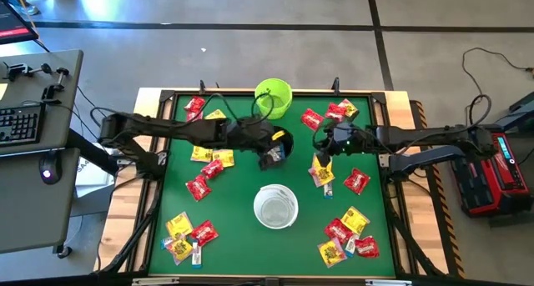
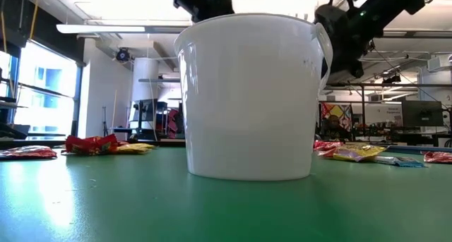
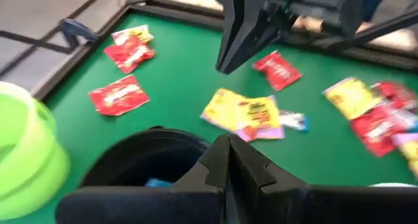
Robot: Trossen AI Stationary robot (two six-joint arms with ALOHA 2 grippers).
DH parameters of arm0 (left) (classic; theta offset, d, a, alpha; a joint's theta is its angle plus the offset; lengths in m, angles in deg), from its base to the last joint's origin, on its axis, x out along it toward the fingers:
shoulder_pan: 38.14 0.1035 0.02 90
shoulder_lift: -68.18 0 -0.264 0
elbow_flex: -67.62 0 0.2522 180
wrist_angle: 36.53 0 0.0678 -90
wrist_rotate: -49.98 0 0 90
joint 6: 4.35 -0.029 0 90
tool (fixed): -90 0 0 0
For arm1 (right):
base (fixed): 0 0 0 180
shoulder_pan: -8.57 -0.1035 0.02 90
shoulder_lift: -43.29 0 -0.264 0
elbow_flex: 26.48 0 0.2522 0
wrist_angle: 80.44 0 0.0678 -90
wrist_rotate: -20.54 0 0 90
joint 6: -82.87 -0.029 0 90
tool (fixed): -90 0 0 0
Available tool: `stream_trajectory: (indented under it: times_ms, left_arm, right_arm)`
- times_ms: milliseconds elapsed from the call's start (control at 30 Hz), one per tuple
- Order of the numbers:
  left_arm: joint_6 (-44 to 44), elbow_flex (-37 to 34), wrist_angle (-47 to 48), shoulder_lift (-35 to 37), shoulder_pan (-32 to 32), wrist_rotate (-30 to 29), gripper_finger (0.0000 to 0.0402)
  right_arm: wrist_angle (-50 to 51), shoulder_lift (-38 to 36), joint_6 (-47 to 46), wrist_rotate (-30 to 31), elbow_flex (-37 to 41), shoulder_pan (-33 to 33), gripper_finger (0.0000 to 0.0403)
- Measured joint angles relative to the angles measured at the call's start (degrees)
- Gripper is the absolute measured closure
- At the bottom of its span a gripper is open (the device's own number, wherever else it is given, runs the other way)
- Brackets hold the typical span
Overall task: Sort candy by brand, put in halloween buckets
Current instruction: Put the white chocolate into the black bucket
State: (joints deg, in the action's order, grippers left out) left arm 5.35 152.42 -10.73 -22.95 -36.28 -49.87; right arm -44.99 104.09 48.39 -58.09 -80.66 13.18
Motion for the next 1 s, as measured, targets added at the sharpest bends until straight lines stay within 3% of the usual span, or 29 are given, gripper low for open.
stream_trajectory:
  times_ms: [167, 300, 433, 700, 833, 1000]
  left_arm:
    - [4.3, -9.1, -6.2, 6.6, -1.1, 0.7, 0.0401]
    - [6.7, -15.3, -5.8, 12.9, -1.2, 0.4, 0.0401]
    - [9.1, -20.9, -6.0, 19.2, -1.0, -0.2, 0.0401]
    - [1.3, -26.1, -5.8, 27.4, -0.5, 1.7, 0.0401]
    - [0.6, -27.1, -5.5, 28.8, -0.3, 0.2, 0.0401]
    - [2.2, -27.2, -5.3, 28.6, -0.2, -5.8, 0.0401]
  right_arm:
    - [2.2, 0.0, -8.5, 3.4, 0.0, -5.7, 0.0395]
    - [11.6, 0.5, -14.7, 6.6, 0.0, -10.0, 0.0364]
    - [21.7, 1.6, -27.0, 9.7, 0.0, -13.6, 0.0314]
    - [19.2, 6.9, -42.2, 6.8, 0.0, -18.6, 0.0221]
    - [15.9, 9.2, -47.6, 4.4, 0.0, -21.1, 0.0209]
    - [19.5, 11.5, -53.5, 2.3, -0.7, -24.3, 0.0208]
